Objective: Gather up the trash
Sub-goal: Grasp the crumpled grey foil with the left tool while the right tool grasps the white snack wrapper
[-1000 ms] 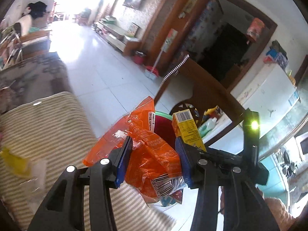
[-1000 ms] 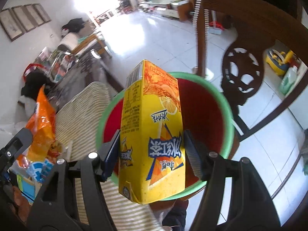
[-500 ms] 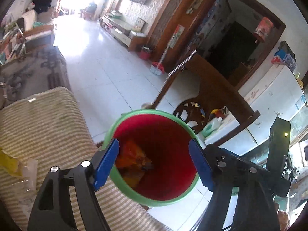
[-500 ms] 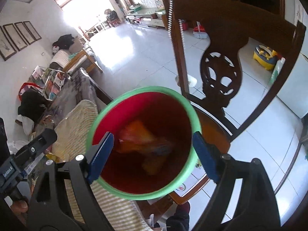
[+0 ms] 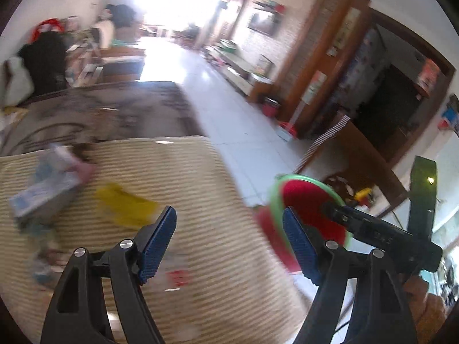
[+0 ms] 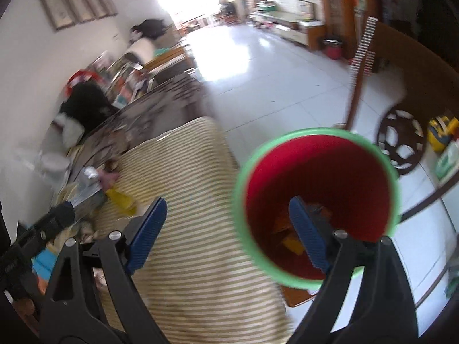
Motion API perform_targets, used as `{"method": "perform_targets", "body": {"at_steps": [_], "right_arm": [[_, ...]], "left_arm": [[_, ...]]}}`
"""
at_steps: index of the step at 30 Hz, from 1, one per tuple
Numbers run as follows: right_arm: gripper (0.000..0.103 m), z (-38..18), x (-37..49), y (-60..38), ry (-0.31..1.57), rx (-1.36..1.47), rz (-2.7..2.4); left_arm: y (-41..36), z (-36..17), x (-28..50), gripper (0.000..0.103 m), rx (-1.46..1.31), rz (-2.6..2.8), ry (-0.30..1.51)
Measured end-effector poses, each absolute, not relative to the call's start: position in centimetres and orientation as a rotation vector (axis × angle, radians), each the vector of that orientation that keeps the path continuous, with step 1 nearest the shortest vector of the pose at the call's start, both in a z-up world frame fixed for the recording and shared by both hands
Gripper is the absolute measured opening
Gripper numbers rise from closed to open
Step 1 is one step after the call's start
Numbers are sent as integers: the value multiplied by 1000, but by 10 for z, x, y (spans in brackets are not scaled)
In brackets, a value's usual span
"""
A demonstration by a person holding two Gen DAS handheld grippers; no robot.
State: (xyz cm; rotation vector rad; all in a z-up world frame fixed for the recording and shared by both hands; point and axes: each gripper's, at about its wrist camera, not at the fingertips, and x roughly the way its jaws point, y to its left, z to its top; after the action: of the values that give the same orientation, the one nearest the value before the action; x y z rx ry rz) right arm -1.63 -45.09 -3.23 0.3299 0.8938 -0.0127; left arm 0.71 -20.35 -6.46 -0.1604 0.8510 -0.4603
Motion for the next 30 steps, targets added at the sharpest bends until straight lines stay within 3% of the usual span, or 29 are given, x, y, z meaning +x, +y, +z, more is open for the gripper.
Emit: {"method": "perform_targets", "body": {"at_steps": [10, 20, 21, 22, 30], "right_arm": [[87, -69, 5, -261, 1097, 112, 384], [85, -141, 8, -152, 1315, 7, 598], [80, -149, 7, -146, 1338, -19, 596], [57, -154, 6, -142, 1354, -31, 596], [34, -111, -5, -153, 1238, 70, 616]], "left_arm": [[-30, -93, -13, 74, -151, -246, 919], [32, -127, -47, 74, -18, -444, 968], [33, -130, -51, 74, 7, -483, 974], [33, -133, -54, 74, 25, -507, 978], [14, -166, -71, 75, 149, -710, 1055]]}}
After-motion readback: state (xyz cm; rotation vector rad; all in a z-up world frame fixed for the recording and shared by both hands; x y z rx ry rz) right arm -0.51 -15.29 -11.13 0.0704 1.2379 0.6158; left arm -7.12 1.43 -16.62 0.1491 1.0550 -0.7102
